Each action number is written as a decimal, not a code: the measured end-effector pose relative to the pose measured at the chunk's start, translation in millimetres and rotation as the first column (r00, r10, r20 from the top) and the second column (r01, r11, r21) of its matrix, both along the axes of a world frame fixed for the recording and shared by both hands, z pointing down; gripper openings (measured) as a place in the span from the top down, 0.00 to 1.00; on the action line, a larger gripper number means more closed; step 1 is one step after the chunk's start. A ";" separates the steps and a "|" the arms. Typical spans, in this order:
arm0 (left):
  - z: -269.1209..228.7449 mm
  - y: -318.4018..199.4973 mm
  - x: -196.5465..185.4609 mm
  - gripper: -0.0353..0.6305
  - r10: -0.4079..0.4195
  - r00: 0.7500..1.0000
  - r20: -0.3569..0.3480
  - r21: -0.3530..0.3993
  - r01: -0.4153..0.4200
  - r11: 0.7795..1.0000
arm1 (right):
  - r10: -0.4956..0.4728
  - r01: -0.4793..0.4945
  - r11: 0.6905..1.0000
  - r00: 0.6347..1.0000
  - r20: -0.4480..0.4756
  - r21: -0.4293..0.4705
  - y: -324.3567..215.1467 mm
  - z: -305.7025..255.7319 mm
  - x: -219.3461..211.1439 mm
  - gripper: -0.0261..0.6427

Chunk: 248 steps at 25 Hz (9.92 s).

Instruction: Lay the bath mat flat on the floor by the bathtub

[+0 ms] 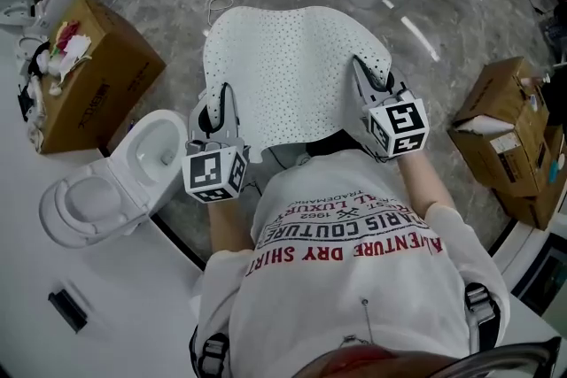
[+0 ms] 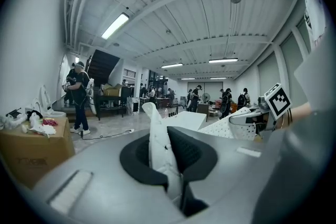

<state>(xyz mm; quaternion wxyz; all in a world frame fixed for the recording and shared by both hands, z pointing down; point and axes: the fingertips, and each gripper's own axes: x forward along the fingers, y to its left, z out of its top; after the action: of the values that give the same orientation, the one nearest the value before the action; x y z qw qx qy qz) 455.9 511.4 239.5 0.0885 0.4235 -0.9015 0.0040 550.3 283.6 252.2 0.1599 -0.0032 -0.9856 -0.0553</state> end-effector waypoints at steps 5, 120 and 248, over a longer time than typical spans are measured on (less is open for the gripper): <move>13.9 -15.9 -37.8 0.92 -0.035 0.999 -0.037 -0.017 0.034 0.999 | -0.048 0.047 0.998 0.998 -0.029 -0.029 -17.0 19.7 -48.1 0.94; 728.7 -651.8 -696.5 0.92 0.815 0.559 -0.152 -0.302 -0.812 0.500 | 0.747 -0.812 0.579 0.565 -0.349 -0.074 -464.9 738.6 -523.2 0.94; -72.2 -584.9 -668.4 0.93 0.881 0.447 0.158 -0.029 -0.889 0.456 | 0.724 -0.763 0.645 0.629 0.285 0.045 -387.1 -72.0 -573.5 0.95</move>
<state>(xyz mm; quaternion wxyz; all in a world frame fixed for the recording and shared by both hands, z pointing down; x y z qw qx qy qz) -212.5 -73.5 167.3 -0.0068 0.8316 -0.5525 0.0552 -23.1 -103.5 180.2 0.0471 0.4242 -0.9021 -0.0638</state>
